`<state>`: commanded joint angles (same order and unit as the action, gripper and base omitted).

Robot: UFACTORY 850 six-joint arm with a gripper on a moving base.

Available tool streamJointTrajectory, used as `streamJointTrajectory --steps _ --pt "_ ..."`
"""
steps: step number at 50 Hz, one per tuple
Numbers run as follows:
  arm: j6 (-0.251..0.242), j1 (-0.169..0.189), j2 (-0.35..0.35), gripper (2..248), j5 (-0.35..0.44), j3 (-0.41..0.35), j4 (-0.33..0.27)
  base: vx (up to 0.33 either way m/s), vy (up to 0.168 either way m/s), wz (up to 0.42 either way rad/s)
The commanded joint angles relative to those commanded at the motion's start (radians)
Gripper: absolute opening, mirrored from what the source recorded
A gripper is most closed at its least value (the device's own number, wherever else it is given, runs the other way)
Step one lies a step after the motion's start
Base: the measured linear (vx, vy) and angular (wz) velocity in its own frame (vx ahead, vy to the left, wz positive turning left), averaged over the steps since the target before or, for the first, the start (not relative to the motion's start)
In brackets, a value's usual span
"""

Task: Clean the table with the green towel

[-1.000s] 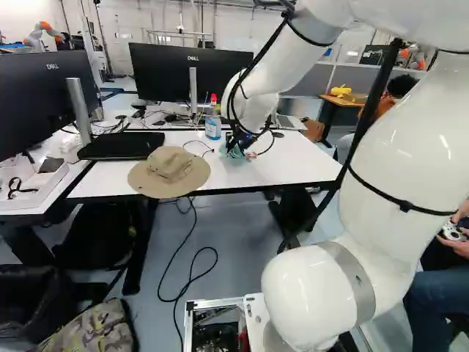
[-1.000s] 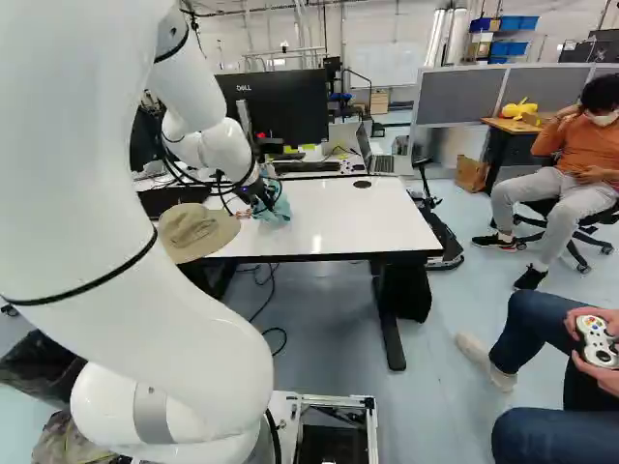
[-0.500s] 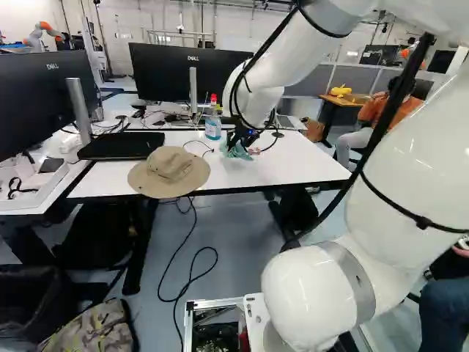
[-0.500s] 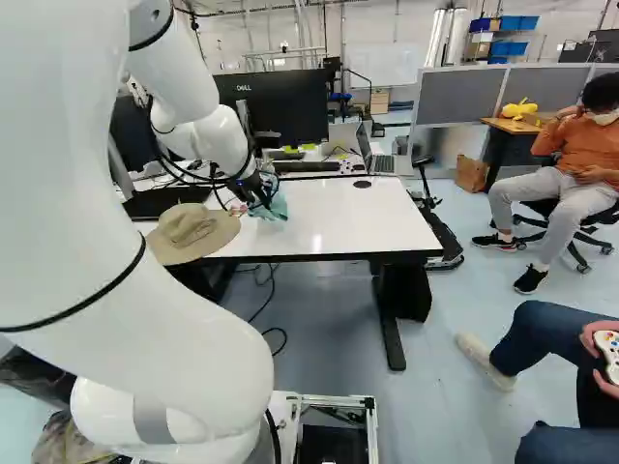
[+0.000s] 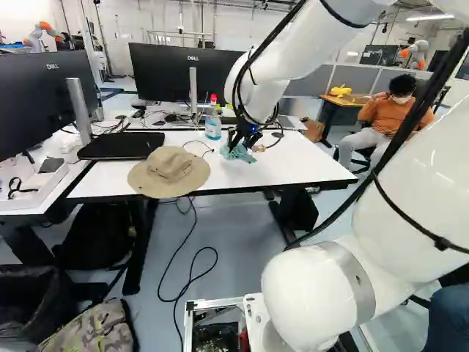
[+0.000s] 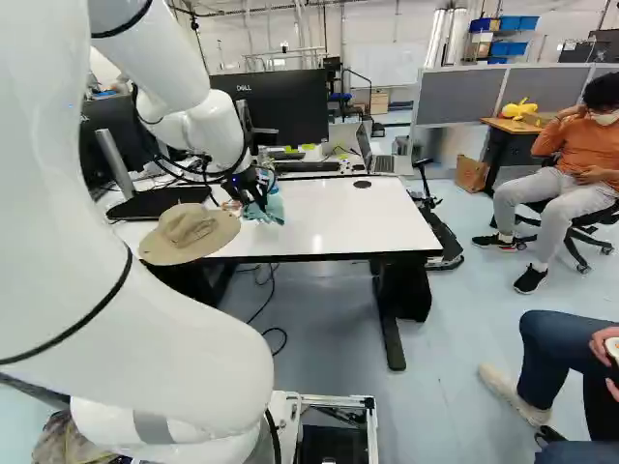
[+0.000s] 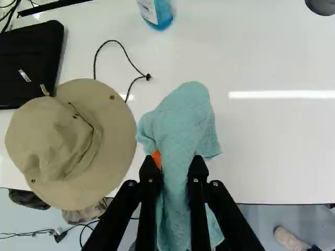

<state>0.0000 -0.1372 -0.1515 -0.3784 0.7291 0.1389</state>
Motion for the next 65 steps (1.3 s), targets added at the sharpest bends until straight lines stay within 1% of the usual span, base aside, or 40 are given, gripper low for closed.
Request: streamJointTrajectory --steps 26,29,38,45,65 --pt "0.0 0.0 -0.091 62 -0.176 -0.008 0.0 0.0 0.0 0.0" --pt "0.0 0.0 -0.103 62 -0.181 -0.009 0.0 0.0 0.0 0.0" --pt "0.0 0.003 -0.102 62 -0.181 -0.009 0.0 0.0 0.0 0.0" --pt "0.0 0.026 -0.095 62 -0.181 -0.002 0.0 0.0 0.0 0.0" --pt "0.0 0.115 -0.074 62 -0.147 0.016 0.0 0.0 0.0 0.0"
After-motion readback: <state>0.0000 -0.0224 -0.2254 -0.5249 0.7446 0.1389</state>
